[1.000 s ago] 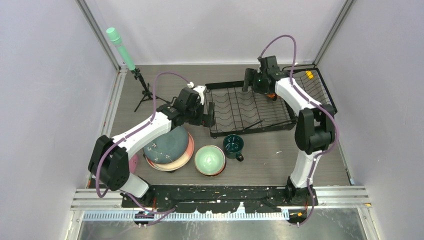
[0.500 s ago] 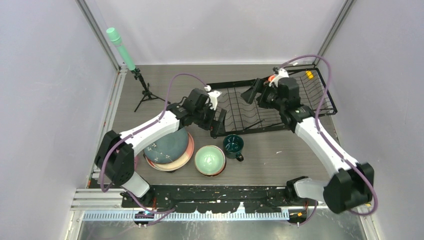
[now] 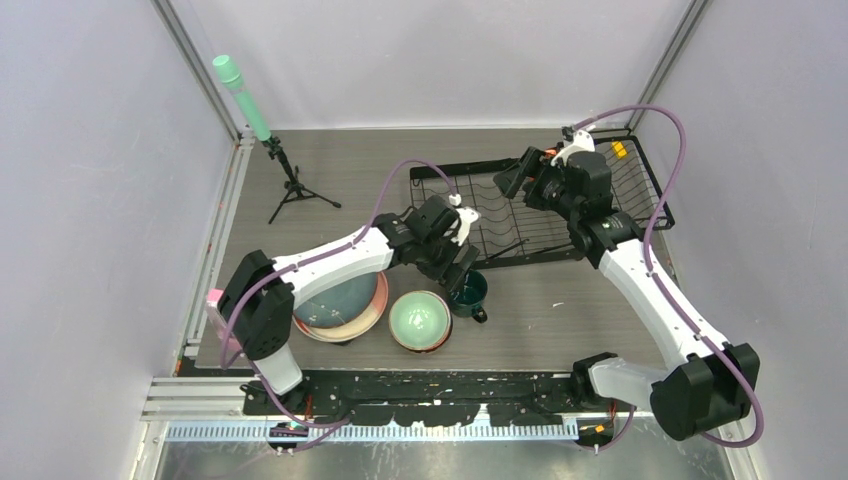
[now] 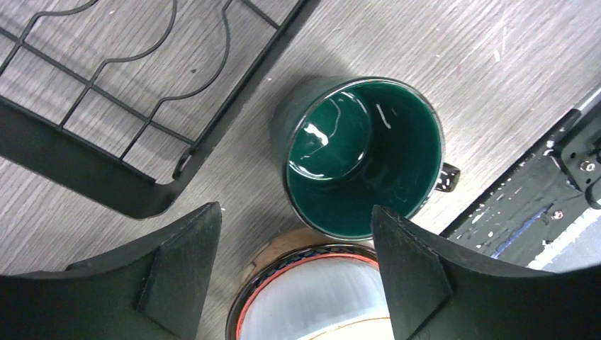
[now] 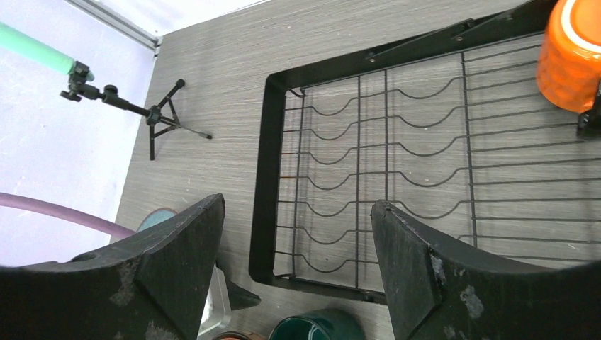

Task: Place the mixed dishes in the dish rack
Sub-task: Pick up the cup at the center of the board.

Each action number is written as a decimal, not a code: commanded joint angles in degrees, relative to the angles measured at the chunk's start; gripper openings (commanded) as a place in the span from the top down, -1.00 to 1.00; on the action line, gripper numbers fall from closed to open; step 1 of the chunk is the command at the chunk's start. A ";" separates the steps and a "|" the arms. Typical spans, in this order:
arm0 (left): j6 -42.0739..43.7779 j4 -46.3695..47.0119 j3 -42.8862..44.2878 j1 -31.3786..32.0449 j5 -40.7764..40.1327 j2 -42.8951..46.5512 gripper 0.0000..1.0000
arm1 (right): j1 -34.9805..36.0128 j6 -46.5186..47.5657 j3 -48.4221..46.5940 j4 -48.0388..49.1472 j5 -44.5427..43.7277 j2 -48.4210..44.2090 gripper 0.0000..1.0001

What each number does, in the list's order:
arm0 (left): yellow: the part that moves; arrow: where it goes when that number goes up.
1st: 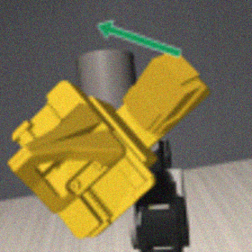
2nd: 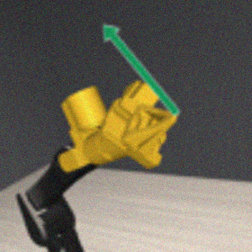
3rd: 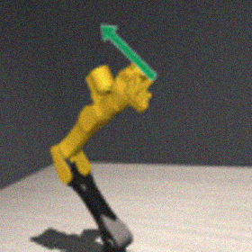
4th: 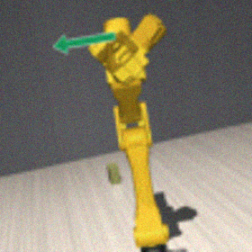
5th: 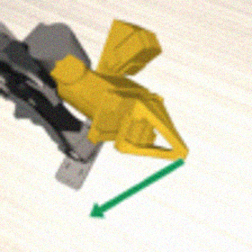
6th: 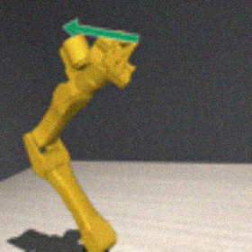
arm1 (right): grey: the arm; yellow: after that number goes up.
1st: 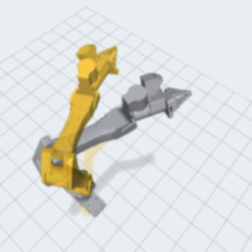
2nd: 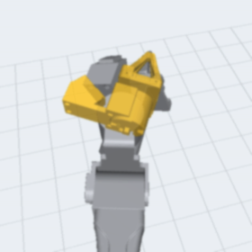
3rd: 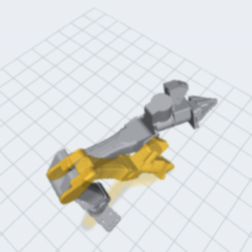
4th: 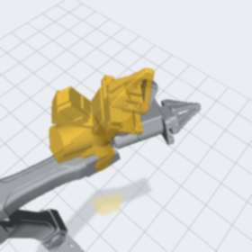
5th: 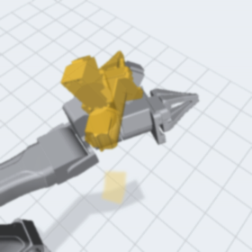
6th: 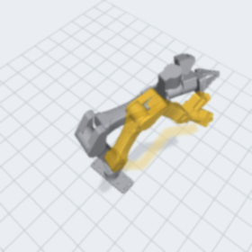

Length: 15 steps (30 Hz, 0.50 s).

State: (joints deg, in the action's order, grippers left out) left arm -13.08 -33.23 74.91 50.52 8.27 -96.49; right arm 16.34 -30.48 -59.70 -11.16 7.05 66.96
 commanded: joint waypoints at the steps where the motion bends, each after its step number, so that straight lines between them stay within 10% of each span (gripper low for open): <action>1: -2.56 -1.04 1.39 -0.01 -2.35 -0.87 -0.56 | -0.24 1.09 0.43 0.27 -5.54 -3.61 -0.61; 15: -7.14 -1.15 1.54 3.26 -5.41 -2.36 -0.35 | -0.25 1.11 0.49 0.08 -5.93 -3.66 -0.61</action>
State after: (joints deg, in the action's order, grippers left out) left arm -18.39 -35.03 74.98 53.21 4.03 -98.78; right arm 16.27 -29.74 -58.89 -12.51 2.04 63.40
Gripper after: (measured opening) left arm 0.702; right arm 0.807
